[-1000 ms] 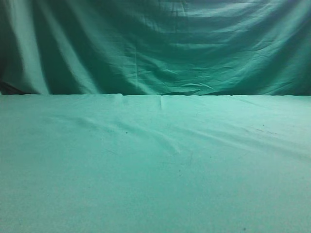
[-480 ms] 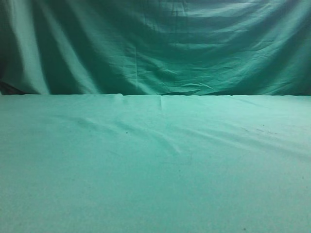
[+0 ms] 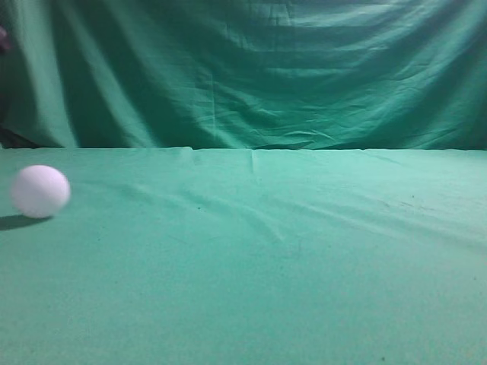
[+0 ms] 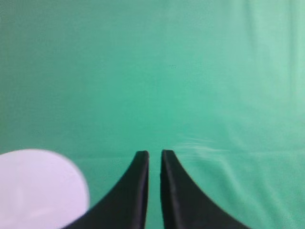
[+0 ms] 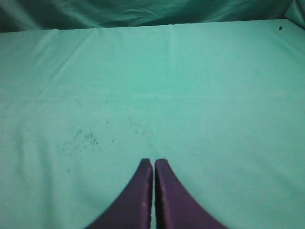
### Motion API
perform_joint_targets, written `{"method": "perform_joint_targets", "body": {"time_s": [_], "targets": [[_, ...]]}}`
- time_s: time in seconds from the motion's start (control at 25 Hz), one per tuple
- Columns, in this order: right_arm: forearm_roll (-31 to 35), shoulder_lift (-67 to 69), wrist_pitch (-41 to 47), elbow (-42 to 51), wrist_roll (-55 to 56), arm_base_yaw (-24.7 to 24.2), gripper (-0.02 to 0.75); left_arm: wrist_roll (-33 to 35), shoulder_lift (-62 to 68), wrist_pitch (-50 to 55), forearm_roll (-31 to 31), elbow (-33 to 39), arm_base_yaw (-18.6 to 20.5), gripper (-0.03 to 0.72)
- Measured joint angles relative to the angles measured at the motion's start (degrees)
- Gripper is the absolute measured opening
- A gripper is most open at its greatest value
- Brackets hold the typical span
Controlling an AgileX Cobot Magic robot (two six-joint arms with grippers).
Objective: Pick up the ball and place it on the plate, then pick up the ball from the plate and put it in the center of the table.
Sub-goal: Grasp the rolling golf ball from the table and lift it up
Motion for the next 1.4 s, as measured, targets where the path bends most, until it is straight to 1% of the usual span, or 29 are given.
{"method": "perform_joint_targets", "body": {"time_s": [0.04, 0.12, 0.2, 0.28, 0.36, 0.6, 0.68, 0.76, 1.16, 1.24, 1.4], "targets": [[0.0, 0.0, 0.0, 0.0, 0.0, 0.0, 0.0, 1.6, -0.6, 0.6, -2.4, 0.0, 0.0, 0.0], [0.0, 0.0, 0.0, 0.0, 0.0, 0.0, 0.0, 5.0, -2.4, 1.9, -5.2, 0.0, 0.0, 0.0], [0.0, 0.0, 0.0, 0.0, 0.0, 0.0, 0.0, 6.6, -5.6, 2.5, -5.7, 0.0, -0.1, 0.0], [0.0, 0.0, 0.0, 0.0, 0.0, 0.0, 0.0, 7.0, -9.1, 2.6, -5.4, 0.0, -1.2, 0.0], [0.0, 0.0, 0.0, 0.0, 0.0, 0.0, 0.0, 7.2, -13.0, 2.6, -3.9, 0.0, -3.3, 0.0], [0.0, 0.0, 0.0, 0.0, 0.0, 0.0, 0.0, 6.4, -24.6, 1.5, 1.8, 1.0, -12.3, 0.0], [0.0, 0.0, 0.0, 0.0, 0.0, 0.0, 0.0, 6.2, -28.6, -0.4, 2.3, 3.3, -14.1, 0.0], [0.0, 0.0, 0.0, 0.0, 0.0, 0.0, 0.0, 6.1, -33.1, -2.5, 2.4, 6.6, -15.1, 0.0], [0.0, 0.0, -0.1, 0.0, 0.0, 0.0, 0.0, 6.7, -54.4, -12.1, 5.1, 27.2, -15.3, 0.0], [0.2, 0.0, -1.6, 0.0, 0.0, 0.0, 0.0, 6.9, -58.7, -13.3, 5.1, 30.9, -15.3, 0.0], [2.8, 0.0, -8.8, 0.0, 0.2, 0.0, 0.0, 8.3, -67.1, -15.4, 5.2, 38.3, -15.3, 0.0]]}}
